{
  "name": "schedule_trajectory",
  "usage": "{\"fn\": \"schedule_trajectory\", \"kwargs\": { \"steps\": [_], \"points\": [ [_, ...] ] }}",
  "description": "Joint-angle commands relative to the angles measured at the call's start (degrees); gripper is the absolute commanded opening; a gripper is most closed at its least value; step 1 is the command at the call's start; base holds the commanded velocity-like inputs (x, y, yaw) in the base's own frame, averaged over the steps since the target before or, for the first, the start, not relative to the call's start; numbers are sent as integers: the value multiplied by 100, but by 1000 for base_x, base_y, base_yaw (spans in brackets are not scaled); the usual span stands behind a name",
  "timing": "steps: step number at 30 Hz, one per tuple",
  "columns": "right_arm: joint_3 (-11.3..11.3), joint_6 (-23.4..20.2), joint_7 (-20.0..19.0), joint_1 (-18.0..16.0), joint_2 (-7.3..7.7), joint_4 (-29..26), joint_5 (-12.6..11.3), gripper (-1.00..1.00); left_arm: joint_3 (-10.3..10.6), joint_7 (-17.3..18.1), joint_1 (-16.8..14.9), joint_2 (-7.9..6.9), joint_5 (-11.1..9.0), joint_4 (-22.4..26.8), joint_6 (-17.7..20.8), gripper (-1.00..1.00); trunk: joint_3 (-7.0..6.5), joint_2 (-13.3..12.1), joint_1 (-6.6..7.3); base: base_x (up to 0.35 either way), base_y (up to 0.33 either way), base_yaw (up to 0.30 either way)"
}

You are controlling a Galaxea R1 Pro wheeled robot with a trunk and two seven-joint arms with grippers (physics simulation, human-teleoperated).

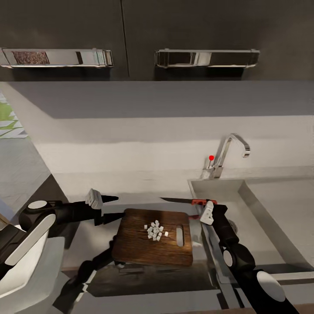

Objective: In the kitchen, take the Vidalia onion out of the sink, dice it on the chopping board with the paring knife, put the diced onion into the bowl on the countertop, then place both the paring knife and the chopping board into the sink.

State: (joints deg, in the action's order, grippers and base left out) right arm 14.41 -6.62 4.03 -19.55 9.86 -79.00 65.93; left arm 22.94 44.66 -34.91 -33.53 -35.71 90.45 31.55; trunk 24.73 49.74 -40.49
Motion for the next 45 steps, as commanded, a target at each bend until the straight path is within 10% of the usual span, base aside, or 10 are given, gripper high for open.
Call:
{"fn": "schedule_trajectory", "kwargs": {
  "steps": [1,10,31,45],
  "points": [
    [19,-56,21,-5,7,-4,57,-100,11,-10,-7,-5,-50,0,44,100,6,5,-1,0,-27,0],
    [-534,-42,-942,-5,7,-143,27,-100,17,-5,-7,21,-50,-17,39,100,6,5,-1,0,-4,0],
    [-1237,40,-1520,-5,13,-563,25,-100,17,-7,-7,30,-50,-18,36,100,6,5,-1,0,0,0],
    [-934,366,-1547,320,66,-404,120,-100,22,-92,318,233,-34,-213,-246,100,-1,5,-1,0,0,0]
  ]
}}
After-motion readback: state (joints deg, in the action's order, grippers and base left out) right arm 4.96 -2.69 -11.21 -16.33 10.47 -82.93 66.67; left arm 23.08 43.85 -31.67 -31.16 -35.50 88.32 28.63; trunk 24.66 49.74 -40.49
